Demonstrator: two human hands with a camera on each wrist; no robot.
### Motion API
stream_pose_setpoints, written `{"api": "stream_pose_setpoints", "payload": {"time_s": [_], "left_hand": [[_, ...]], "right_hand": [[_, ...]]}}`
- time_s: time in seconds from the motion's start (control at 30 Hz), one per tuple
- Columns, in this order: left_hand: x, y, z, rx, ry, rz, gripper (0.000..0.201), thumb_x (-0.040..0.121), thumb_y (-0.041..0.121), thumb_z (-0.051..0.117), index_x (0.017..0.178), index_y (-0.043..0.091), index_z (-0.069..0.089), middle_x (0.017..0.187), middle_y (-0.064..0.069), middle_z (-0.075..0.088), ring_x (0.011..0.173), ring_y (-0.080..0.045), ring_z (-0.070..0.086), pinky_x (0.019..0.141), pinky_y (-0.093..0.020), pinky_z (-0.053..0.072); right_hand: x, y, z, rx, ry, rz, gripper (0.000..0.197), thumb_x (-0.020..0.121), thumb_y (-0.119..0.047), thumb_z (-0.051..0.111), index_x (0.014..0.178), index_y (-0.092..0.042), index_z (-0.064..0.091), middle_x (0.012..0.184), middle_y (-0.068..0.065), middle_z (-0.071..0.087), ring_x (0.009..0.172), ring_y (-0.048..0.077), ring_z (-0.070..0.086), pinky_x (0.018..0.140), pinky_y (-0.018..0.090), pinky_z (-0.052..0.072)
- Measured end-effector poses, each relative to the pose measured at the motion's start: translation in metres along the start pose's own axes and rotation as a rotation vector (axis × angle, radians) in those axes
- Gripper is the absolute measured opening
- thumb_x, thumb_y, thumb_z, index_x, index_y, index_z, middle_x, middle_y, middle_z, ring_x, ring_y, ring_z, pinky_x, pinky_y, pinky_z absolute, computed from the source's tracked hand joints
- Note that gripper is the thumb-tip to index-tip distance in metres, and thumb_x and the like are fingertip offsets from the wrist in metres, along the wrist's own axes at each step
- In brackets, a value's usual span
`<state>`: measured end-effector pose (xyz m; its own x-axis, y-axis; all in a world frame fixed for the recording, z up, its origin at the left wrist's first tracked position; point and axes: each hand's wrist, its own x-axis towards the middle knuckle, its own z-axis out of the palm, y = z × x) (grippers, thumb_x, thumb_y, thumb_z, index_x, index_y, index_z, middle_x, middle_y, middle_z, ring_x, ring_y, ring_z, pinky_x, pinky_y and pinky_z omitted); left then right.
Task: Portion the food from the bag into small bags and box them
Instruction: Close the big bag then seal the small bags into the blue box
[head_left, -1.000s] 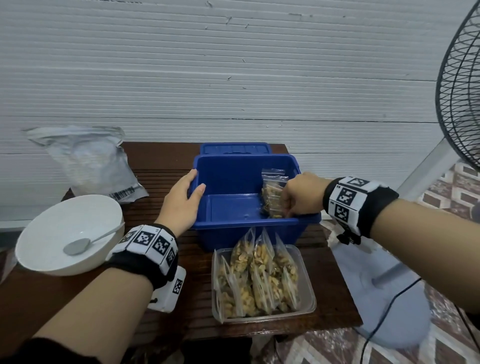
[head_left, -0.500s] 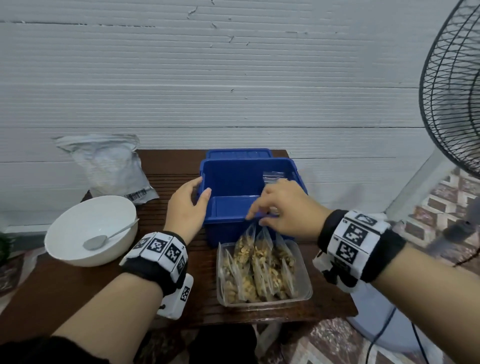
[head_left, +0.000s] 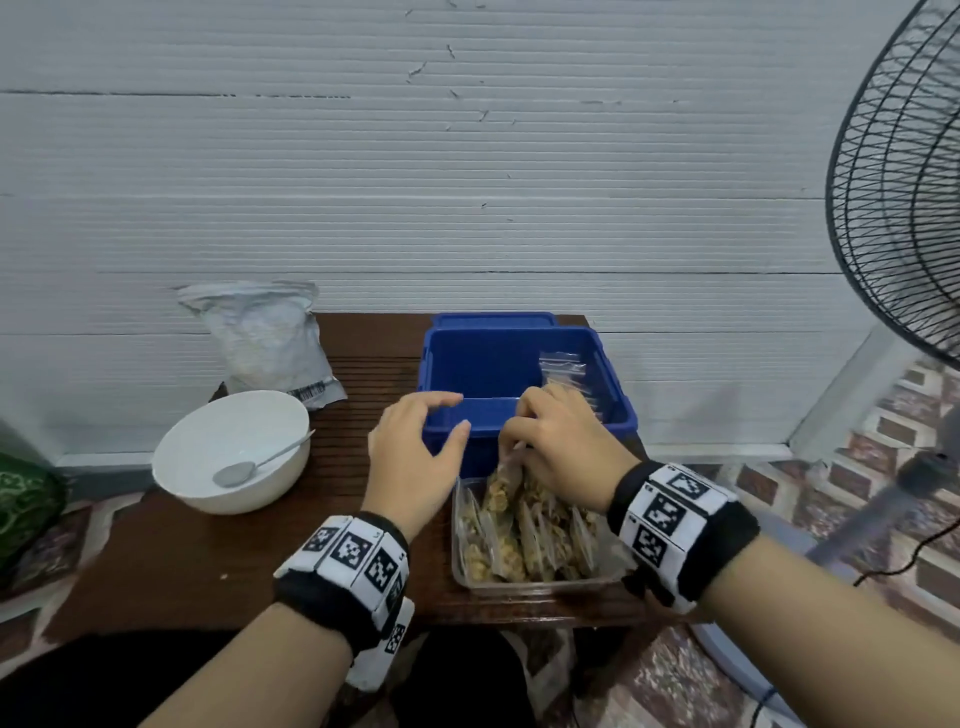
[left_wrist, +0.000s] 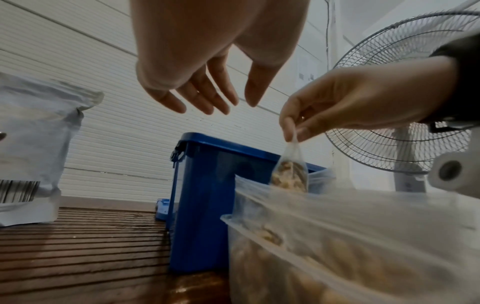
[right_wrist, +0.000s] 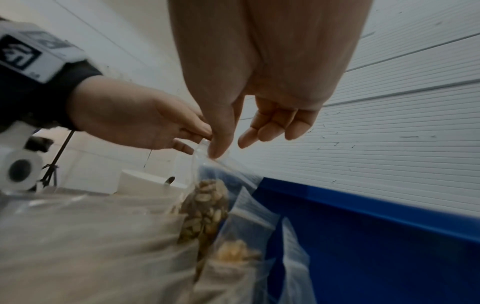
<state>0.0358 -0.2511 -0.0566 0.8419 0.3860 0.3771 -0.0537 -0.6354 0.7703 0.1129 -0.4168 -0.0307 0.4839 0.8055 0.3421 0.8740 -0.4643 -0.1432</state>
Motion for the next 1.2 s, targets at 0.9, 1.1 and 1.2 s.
{"api": "stream_pose_setpoints", "payload": {"time_s": [0.9, 1.1, 1.2], "left_hand": [[-0.029, 0.017, 0.007, -0.351, -0.127, -0.149, 0.004, 0.089, 0.018, 0.066, 0.09, 0.021, 0.066, 0.09, 0.008, 0.069, 0.084, 0.002, 0.061, 0.077, -0.009, 0.045], [-0.025, 0.019, 0.005, -0.245, -0.13, -0.094, 0.012, 0.089, 0.015, 0.065, 0.081, 0.023, 0.066, 0.082, 0.01, 0.067, 0.079, 0.005, 0.059, 0.074, -0.006, 0.042], [-0.023, 0.02, 0.003, -0.228, -0.123, -0.081, 0.014, 0.089, 0.014, 0.065, 0.079, 0.024, 0.065, 0.08, 0.011, 0.066, 0.078, 0.007, 0.058, 0.072, -0.004, 0.04]], "right_hand": [[-0.034, -0.014, 0.002, 0.601, 0.237, 0.547, 0.01, 0.087, -0.014, 0.067, 0.078, -0.019, 0.065, 0.076, -0.009, 0.063, 0.074, 0.0, 0.055, 0.068, 0.009, 0.04], [-0.035, -0.017, 0.006, 0.57, 0.272, 0.529, 0.015, 0.086, -0.012, 0.066, 0.077, -0.022, 0.062, 0.075, -0.01, 0.061, 0.075, 0.002, 0.055, 0.068, 0.007, 0.038], [-0.035, -0.019, 0.005, 0.648, 0.246, 0.512, 0.007, 0.086, -0.017, 0.067, 0.08, -0.021, 0.066, 0.08, -0.005, 0.065, 0.08, 0.01, 0.059, 0.073, 0.018, 0.046]]}}
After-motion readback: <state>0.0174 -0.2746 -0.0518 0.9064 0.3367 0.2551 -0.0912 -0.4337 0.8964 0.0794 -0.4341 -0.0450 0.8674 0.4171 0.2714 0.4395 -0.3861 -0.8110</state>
